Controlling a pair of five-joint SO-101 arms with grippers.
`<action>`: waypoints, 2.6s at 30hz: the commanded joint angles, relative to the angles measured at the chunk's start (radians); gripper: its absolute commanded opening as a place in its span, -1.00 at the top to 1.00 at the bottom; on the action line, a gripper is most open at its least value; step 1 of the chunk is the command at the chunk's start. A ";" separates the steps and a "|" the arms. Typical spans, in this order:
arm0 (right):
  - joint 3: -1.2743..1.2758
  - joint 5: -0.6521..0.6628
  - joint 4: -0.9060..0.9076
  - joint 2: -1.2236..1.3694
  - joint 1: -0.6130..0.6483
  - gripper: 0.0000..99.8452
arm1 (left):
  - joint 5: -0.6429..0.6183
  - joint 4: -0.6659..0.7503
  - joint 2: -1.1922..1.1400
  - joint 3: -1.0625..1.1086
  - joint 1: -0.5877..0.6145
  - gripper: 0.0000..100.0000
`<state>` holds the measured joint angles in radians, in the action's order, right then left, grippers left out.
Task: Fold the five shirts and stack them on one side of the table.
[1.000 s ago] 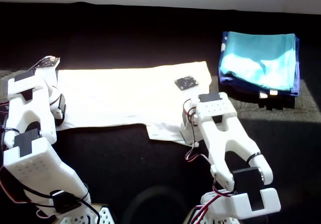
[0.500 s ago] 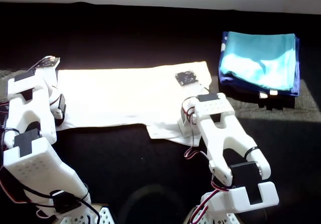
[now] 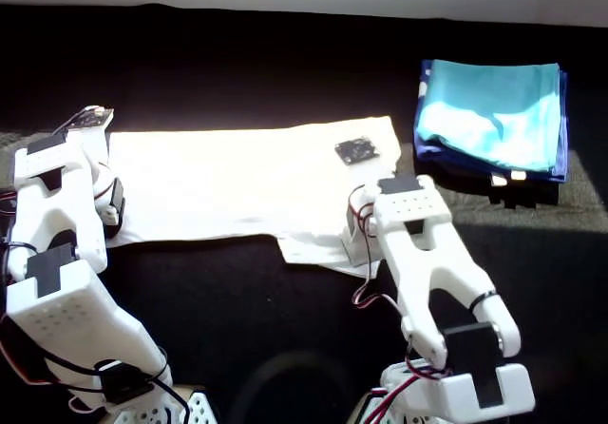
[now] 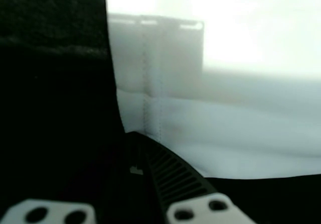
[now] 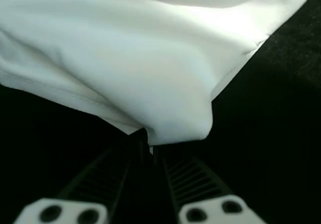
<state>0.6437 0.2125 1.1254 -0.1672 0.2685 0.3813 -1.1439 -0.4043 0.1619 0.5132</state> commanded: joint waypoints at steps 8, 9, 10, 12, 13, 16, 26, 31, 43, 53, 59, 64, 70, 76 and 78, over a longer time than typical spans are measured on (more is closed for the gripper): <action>0.051 0.083 0.065 -0.117 -0.051 0.99 | -0.003 0.035 -0.004 0.005 -0.007 0.98; 0.054 0.083 0.068 -0.102 -0.051 0.99 | -0.003 0.035 -0.004 0.005 -0.007 0.98; 0.056 0.083 0.071 -0.090 -0.051 0.99 | -0.003 0.035 -0.004 0.007 -0.007 0.98; 0.048 0.083 0.094 -0.062 -0.053 0.99 | -0.003 0.035 -0.004 0.007 -0.007 0.98; 0.047 0.083 0.104 -0.053 -0.053 0.99 | -0.003 0.035 -0.004 0.007 -0.007 0.98; 0.044 0.084 0.125 -0.048 -0.053 0.97 | -0.003 0.035 -0.004 0.007 -0.007 0.98; -0.217 0.078 0.229 -0.245 -0.073 0.78 | -0.003 0.035 -0.004 0.007 -0.007 0.98; -0.317 0.078 -0.010 -0.114 -0.085 0.99 | -0.003 0.035 -0.004 0.007 -0.007 0.98; -1.013 0.078 -0.148 0.750 -0.125 0.99 | -0.003 0.035 -0.004 0.007 -0.007 0.98; -1.587 0.078 -0.143 1.222 -0.216 0.99 | -0.003 0.035 -0.004 0.007 -0.007 0.98; -1.824 0.078 0.054 1.271 -0.209 0.99 | -0.003 0.035 -0.004 0.007 -0.007 0.98; -2.077 0.078 0.268 1.271 -0.206 0.99 | -0.003 0.035 -0.004 0.007 -0.007 0.98; -2.371 0.081 0.524 1.276 -0.174 0.99 | -0.003 0.037 -0.004 0.007 -0.007 0.98; -2.414 0.083 0.639 1.270 -0.153 0.98 | -0.003 0.037 -0.004 0.007 -0.007 0.98; -2.414 0.083 0.641 1.270 -0.145 0.98 | -0.003 0.037 -0.004 0.007 -0.007 0.98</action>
<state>-1.6456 0.2892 1.7484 1.1170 0.1089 0.3813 -1.1393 -0.4028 0.1665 0.5117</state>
